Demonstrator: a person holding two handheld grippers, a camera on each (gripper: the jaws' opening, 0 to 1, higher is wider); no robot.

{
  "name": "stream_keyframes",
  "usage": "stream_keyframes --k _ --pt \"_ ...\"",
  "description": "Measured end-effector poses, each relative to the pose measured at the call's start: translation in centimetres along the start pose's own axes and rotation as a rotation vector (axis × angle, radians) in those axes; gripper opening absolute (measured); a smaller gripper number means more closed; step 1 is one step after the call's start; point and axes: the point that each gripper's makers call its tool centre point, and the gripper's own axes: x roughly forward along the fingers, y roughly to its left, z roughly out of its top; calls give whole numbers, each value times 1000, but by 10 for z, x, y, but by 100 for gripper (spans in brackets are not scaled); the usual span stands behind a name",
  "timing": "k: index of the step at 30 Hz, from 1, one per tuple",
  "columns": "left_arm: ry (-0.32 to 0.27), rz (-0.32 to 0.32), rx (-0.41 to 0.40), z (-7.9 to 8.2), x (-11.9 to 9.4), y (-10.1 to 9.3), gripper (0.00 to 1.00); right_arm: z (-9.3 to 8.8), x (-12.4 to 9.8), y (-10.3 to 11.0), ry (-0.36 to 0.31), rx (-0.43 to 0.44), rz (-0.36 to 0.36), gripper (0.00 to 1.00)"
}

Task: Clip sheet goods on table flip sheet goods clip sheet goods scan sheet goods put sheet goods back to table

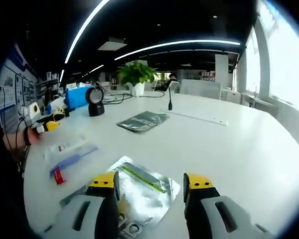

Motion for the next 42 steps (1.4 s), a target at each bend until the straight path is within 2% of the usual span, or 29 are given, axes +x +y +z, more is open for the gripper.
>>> stream_keyframes --k 5,10,23,28,36,42 --pt "2 3 2 -1 0 0 34 -7 2 -14 45 -20 -28 40" --pt "4 4 4 -1 1 1 34 -8 1 -25 53 37 -49 30" --pt "2 6 1 -1 0 1 34 -18 11 -17 132 -5 -29 26" --pt "1 5 -1 -1 0 1 34 -19 10 -16 140 9 -26 25" --pt "-1 4 -2 -1 0 1 34 -19 12 -15 167 -27 -43 24" --pt "-2 3 -3 0 0 1 34 -20 13 -9 188 -36 -45 18"
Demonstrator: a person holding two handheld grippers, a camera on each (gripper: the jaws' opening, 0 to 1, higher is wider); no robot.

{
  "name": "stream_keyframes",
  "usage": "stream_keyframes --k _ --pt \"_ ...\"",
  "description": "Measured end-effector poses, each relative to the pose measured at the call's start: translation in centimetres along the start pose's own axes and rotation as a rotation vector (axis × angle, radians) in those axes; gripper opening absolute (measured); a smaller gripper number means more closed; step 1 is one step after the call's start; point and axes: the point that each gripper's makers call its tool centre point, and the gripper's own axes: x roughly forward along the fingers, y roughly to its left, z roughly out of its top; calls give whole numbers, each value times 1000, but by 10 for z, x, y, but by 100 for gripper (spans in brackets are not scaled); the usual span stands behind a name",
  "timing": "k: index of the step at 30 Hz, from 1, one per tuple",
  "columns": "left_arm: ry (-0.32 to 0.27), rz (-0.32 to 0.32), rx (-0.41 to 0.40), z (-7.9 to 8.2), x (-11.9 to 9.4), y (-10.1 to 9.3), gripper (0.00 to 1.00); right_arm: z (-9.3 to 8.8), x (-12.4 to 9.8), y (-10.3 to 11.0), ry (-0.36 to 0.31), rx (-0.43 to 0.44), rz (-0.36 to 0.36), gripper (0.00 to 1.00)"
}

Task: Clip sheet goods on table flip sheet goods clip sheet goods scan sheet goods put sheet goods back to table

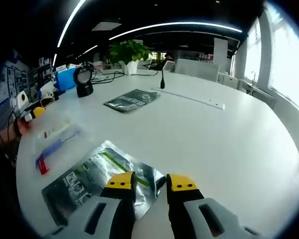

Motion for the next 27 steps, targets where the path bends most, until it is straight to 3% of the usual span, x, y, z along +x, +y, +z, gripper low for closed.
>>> stream_keyframes --k 12,19,27 --pt "-1 0 5 0 0 0 34 0 0 5 -5 9 1 11" --pt "0 4 5 0 0 1 34 1 -1 9 4 -18 2 1" --pt "3 3 7 -1 0 0 34 4 -4 15 -41 -41 7 0"
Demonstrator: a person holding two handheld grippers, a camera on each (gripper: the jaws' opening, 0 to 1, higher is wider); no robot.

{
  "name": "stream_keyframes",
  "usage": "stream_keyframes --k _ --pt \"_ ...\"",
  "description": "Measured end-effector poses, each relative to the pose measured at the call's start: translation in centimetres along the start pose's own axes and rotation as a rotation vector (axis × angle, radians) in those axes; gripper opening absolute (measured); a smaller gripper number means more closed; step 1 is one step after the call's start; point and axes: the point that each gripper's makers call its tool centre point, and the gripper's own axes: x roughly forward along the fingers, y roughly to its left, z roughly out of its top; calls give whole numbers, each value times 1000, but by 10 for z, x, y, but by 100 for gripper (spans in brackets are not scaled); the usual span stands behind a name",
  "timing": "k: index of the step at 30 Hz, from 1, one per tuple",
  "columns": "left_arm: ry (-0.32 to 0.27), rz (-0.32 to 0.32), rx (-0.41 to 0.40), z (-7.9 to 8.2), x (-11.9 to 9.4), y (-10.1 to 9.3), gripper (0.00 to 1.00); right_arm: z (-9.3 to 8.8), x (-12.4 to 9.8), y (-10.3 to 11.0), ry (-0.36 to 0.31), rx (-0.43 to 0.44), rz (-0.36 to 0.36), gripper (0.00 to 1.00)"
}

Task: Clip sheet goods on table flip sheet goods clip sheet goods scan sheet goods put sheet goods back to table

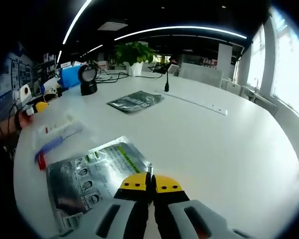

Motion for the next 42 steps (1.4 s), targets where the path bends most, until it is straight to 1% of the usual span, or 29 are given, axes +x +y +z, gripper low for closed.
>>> stream_keyframes --k 3,5,6,8,12,18,22,28,32,35,37,42 --pt "1 -2 2 0 0 -1 34 1 -1 1 -11 8 9 0" --pt "1 -1 2 0 0 -1 34 3 -1 9 -22 28 17 0" --pt "0 -1 1 0 0 -1 34 1 0 4 -25 46 18 0" --pt "0 -1 2 0 0 -1 34 0 1 -1 -41 7 24 0" --pt "0 -3 2 0 0 -1 34 0 2 -5 -45 17 21 0" --pt "-2 -3 1 0 0 -1 34 0 1 -8 -60 44 34 0" --pt "-1 -5 2 0 0 -1 34 2 -2 -8 -64 31 41 0" --pt "-2 -3 1 0 -1 -1 34 14 -14 -7 -114 50 35 0" --pt "-3 -3 0 0 -1 -1 34 28 -26 -14 -173 95 33 0" --pt "-4 -3 -1 0 -1 -1 34 37 -36 -15 -206 124 48 0" --pt "-5 -3 0 1 -1 -1 34 43 -42 -14 -229 122 64 0" --pt "-6 -2 -1 1 -1 -1 34 50 -51 -18 -253 135 64 0"
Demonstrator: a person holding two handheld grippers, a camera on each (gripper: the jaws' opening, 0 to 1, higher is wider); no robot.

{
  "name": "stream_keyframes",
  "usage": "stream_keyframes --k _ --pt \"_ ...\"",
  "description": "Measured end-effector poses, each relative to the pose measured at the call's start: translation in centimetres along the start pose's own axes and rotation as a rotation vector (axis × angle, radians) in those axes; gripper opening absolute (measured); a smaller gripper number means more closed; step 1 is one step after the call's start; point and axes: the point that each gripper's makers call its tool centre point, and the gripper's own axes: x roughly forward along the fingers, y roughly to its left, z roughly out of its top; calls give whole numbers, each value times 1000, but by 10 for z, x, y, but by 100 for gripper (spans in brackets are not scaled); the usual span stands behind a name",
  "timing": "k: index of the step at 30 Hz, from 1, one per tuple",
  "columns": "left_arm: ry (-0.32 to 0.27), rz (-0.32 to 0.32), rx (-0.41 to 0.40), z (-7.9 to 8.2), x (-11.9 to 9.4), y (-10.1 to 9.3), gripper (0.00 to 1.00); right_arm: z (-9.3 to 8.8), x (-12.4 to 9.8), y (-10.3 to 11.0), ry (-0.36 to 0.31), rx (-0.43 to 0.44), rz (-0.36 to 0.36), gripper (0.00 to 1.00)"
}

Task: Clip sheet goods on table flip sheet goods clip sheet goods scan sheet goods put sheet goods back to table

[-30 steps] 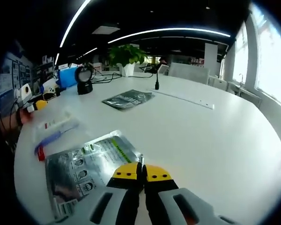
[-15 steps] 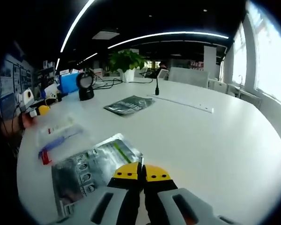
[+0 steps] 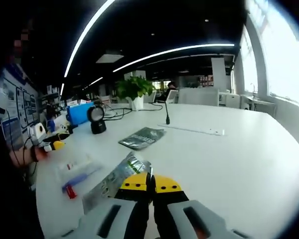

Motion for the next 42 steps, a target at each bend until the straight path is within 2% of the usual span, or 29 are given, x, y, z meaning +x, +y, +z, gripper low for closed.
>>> stream_keyframes --k 10,14,17,21,25,33,42 --pt "-5 3 -2 1 0 1 34 21 -13 9 -65 59 13 0" --pt "-5 2 -2 1 0 0 34 31 -14 14 -94 124 32 0" --pt "-6 1 -1 1 0 0 34 44 -19 21 -142 192 55 0" --pt "-8 5 -4 2 -1 1 34 58 -23 29 -186 222 67 0" --pt "-6 3 1 2 -1 1 34 71 -23 32 -252 257 56 0" --pt "-7 8 0 2 -1 2 34 83 -15 37 -324 321 44 0" --pt "-9 9 -1 2 -1 2 34 105 -14 51 -420 359 84 0"
